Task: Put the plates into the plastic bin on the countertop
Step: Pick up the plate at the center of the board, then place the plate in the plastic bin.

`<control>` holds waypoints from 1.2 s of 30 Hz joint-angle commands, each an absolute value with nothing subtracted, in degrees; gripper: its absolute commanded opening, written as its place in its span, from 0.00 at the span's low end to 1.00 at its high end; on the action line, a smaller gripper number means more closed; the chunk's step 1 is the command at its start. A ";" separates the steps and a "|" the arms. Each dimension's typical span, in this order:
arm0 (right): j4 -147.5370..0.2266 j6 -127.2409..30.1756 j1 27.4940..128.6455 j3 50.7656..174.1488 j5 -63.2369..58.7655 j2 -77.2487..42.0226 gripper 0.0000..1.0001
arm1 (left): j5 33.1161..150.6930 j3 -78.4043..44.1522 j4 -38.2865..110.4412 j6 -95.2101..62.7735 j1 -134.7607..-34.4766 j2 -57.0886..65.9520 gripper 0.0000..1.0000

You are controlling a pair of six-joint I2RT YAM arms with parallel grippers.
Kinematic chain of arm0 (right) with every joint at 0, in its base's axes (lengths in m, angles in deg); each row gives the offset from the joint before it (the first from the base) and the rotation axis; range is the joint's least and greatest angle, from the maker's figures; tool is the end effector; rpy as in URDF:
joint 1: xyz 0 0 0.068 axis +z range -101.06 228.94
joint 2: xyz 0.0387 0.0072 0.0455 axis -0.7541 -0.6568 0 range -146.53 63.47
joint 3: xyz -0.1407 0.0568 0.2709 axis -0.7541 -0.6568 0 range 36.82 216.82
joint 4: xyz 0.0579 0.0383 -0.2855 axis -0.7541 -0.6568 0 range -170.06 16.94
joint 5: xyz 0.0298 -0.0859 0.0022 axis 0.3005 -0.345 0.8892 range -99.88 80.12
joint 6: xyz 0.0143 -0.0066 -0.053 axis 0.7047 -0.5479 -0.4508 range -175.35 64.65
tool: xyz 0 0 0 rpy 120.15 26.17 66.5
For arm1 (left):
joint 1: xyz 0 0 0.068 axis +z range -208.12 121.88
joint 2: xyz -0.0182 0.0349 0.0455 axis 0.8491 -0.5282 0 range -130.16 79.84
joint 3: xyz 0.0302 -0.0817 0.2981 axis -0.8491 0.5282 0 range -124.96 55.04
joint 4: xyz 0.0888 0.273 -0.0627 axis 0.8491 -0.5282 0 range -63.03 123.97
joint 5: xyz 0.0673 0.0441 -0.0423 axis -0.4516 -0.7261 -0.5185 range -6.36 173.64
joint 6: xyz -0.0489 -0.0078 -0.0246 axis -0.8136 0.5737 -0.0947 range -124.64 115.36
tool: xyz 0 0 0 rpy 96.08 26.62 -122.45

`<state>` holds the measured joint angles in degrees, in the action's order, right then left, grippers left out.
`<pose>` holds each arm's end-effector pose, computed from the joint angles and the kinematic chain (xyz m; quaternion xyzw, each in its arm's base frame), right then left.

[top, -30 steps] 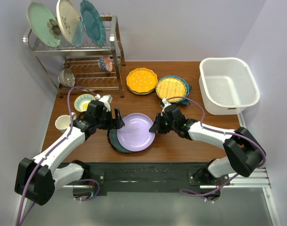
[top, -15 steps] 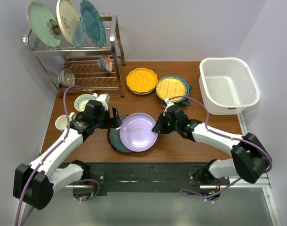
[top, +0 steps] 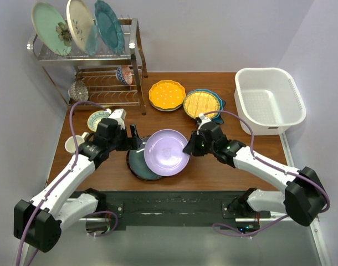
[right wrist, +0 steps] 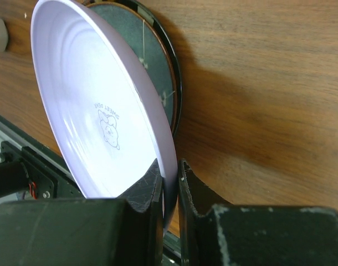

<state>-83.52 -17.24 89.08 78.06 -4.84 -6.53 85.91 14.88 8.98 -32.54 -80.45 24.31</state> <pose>0.2092 0.1807 0.2458 -0.0348 0.9021 0.3011 0.3073 0.2019 -0.0846 0.2747 -0.0358 0.9068 -0.1944 0.3724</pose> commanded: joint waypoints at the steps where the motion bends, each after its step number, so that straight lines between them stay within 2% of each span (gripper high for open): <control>1: -85.98 -17.20 88.49 82.08 -8.29 -3.33 0.00 | 86.63 12.59 10.59 -32.85 -80.62 25.26 0.89; 10: -88.70 -17.55 85.95 84.81 -9.79 -2.10 0.00 | 88.30 13.38 11.56 -33.03 -80.62 24.91 0.89; 26: -87.65 -18.87 74.17 85.95 -7.77 -1.31 0.00 | 91.38 15.23 13.32 -33.73 -80.62 24.29 0.89; 36: -86.77 -18.26 67.75 89.99 -1.36 -2.54 0.00 | 92.78 16.19 13.85 -33.64 -80.62 22.62 0.90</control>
<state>-89.79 -18.25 69.28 85.07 -5.04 -2.42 91.04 15.62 11.28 -33.13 -80.45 23.44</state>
